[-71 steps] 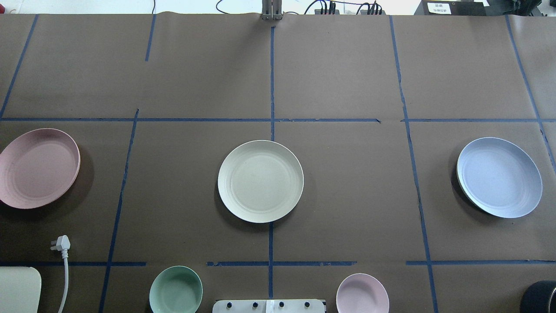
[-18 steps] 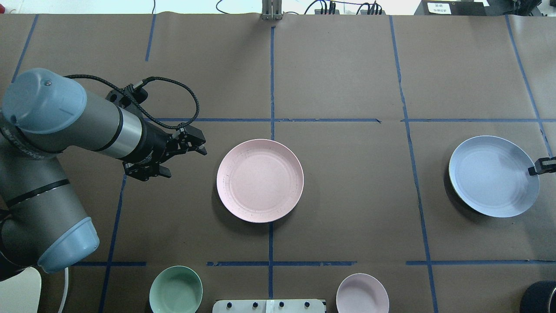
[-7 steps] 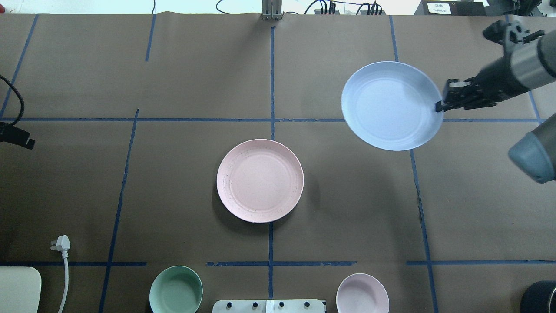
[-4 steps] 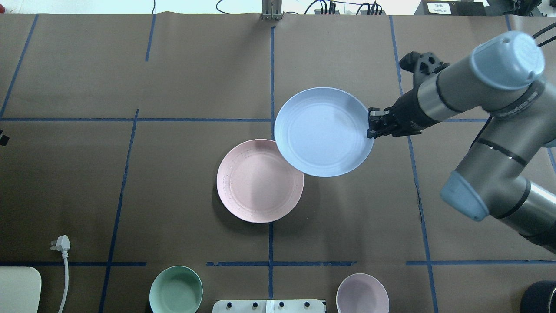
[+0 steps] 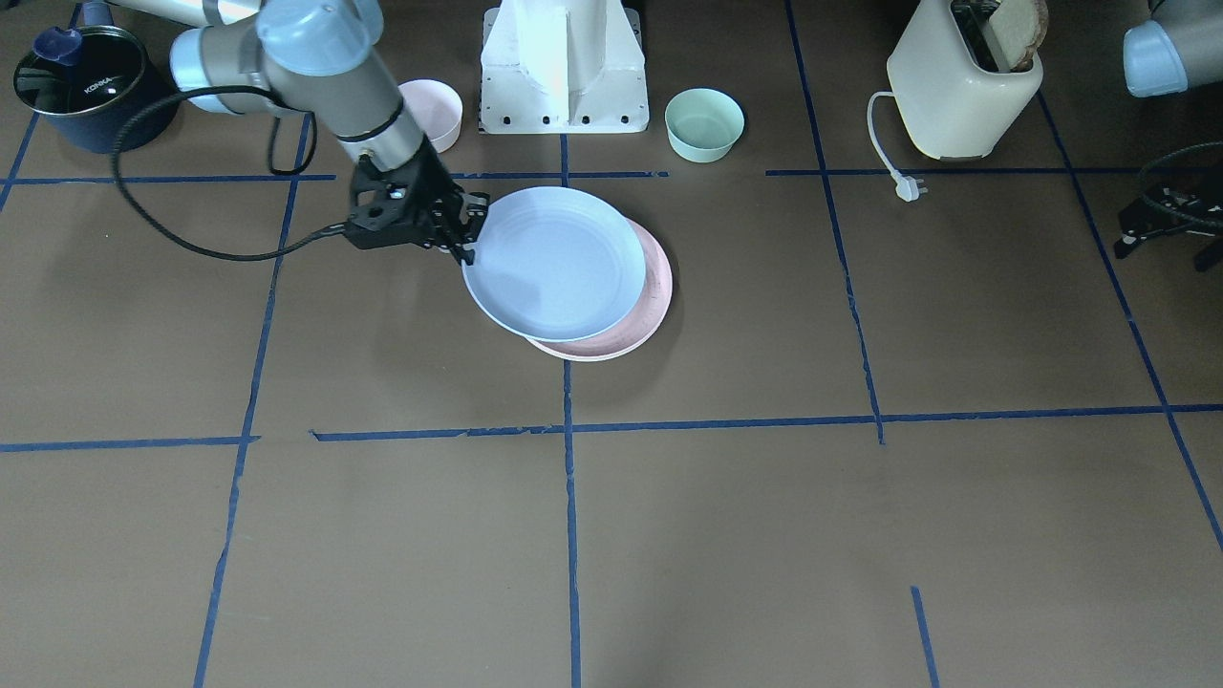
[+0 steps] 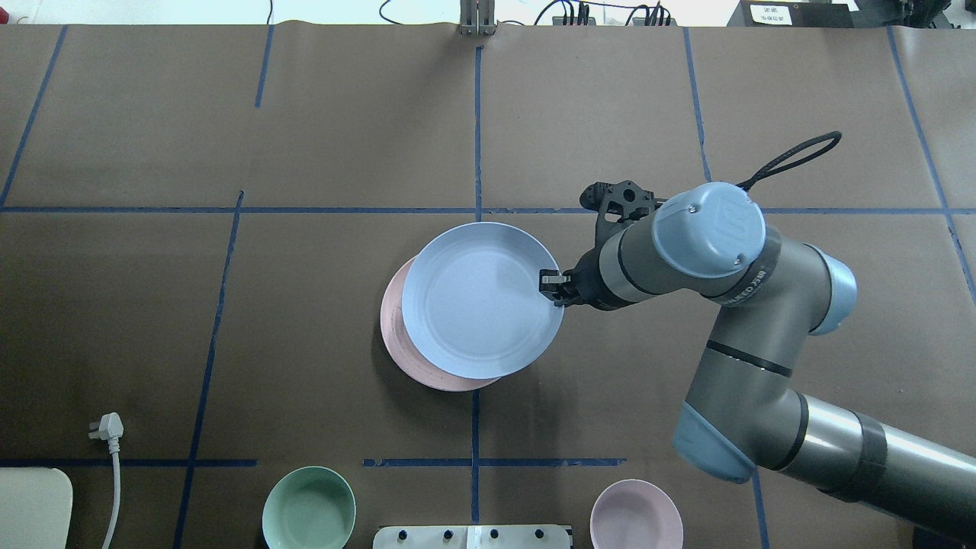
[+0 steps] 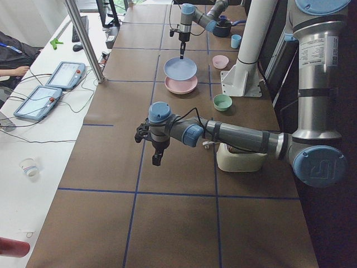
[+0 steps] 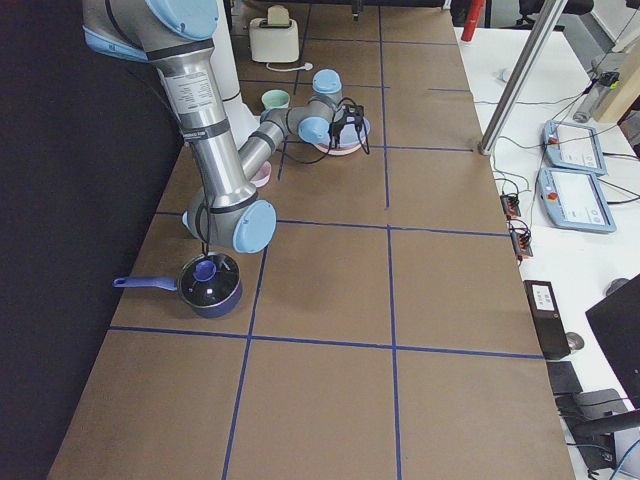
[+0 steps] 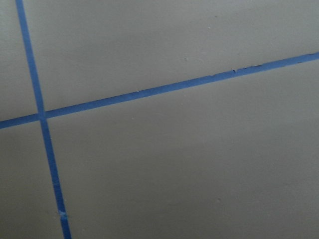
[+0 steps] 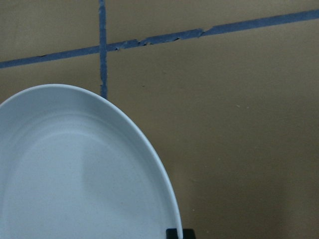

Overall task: Stack three plates with pink and blue
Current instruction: 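Lower the light blue plate onto the pink plate and open the right gripper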

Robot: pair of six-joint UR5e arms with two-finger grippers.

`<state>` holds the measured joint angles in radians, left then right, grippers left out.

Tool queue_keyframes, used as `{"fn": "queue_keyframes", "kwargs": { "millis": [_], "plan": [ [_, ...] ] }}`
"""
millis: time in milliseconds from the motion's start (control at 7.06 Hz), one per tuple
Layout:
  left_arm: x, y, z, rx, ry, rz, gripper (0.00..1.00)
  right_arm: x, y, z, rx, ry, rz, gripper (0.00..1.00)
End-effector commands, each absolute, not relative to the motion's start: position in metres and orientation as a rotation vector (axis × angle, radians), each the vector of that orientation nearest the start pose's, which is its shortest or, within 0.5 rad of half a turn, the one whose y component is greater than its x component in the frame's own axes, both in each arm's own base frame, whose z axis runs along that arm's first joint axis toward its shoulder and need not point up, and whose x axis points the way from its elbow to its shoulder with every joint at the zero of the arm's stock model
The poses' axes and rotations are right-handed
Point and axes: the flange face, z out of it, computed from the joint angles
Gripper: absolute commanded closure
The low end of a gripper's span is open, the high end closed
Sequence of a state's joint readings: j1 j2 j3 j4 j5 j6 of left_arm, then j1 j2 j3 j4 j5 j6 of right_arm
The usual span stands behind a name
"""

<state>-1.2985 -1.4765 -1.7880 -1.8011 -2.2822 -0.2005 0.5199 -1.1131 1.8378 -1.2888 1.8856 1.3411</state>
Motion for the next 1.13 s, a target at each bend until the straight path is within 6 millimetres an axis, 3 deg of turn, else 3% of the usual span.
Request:
{"fn": "queue_keyframes", "kwargs": {
  "millis": [0,283,425,567,850,992],
  "plan": [
    [0.053,-0.468,0.582,0.161,0.759,0.192,0.00,-0.495,-0.391,0.240,0.100,-1.027,0.101,0.98],
    [0.053,-0.468,0.585,0.158,0.758,0.191,0.00,-0.498,-0.392,0.234,0.100,-1.036,0.104,0.98],
    [0.052,-0.467,0.585,0.161,0.759,0.191,0.00,-0.499,-0.391,0.231,0.100,-1.038,0.102,0.78],
    [0.052,-0.467,0.585,0.161,0.759,0.189,0.00,-0.501,-0.389,0.230,0.099,-1.041,0.100,0.01],
    [0.052,-0.467,0.585,0.160,0.759,0.186,0.00,-0.498,-0.391,0.229,0.076,-1.047,0.150,0.00],
    [0.049,-0.467,0.586,0.155,0.756,0.178,0.00,-0.477,-0.410,0.234,0.086,-1.030,0.177,0.00]
  ]
}}
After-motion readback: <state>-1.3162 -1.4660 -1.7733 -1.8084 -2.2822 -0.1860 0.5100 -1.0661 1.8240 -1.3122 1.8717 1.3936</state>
